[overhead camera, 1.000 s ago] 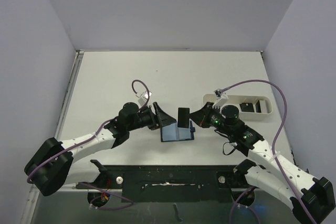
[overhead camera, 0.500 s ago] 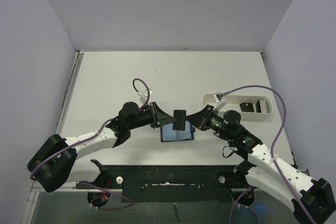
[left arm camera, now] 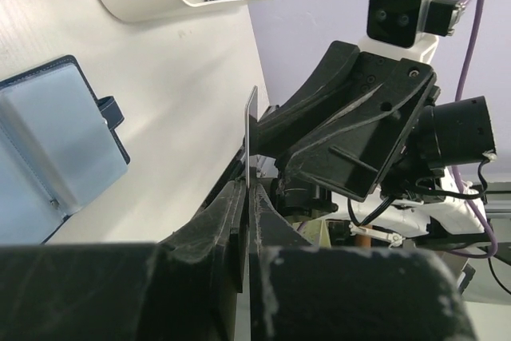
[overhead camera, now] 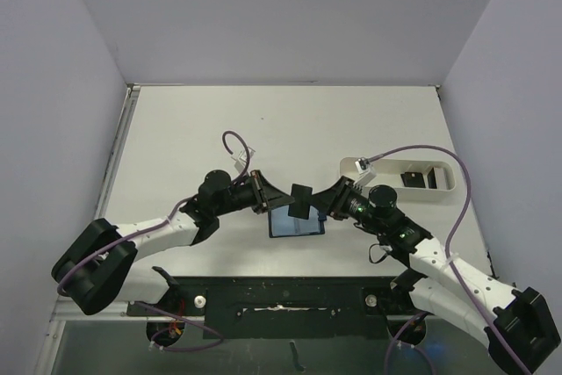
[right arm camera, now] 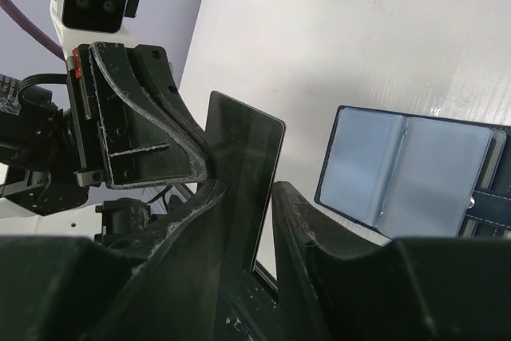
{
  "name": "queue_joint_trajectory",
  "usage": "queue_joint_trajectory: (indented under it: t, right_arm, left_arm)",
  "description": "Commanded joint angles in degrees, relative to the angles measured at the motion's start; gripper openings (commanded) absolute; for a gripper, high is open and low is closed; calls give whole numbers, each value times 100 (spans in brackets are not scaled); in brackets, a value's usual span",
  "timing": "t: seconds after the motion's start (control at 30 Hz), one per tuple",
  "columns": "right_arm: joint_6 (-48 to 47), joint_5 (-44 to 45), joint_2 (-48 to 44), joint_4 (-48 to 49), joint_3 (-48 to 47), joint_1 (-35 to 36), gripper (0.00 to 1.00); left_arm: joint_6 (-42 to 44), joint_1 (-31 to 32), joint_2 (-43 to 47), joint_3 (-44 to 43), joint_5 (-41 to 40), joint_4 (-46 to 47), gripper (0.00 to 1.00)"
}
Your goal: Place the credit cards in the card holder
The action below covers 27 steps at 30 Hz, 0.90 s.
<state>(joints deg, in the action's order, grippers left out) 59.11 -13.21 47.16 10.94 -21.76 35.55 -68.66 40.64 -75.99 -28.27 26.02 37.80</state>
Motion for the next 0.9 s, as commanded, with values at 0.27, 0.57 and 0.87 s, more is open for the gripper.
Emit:
queue_joint_trajectory:
  t: [0.27, 0.57, 0.87]
  right_arm:
    - [692, -577, 183, 1232, 161, 55, 49]
    - [1240, -896, 357, 2535, 514, 49, 25]
    - [1335, -924, 36, 2803, 699, 46, 10]
  left_arm:
    - [-469, -150, 90, 375, 172, 1221, 0]
    - [-436, -156, 124, 469, 108, 1139, 0]
    - [25, -177, 212, 333, 105, 354, 3]
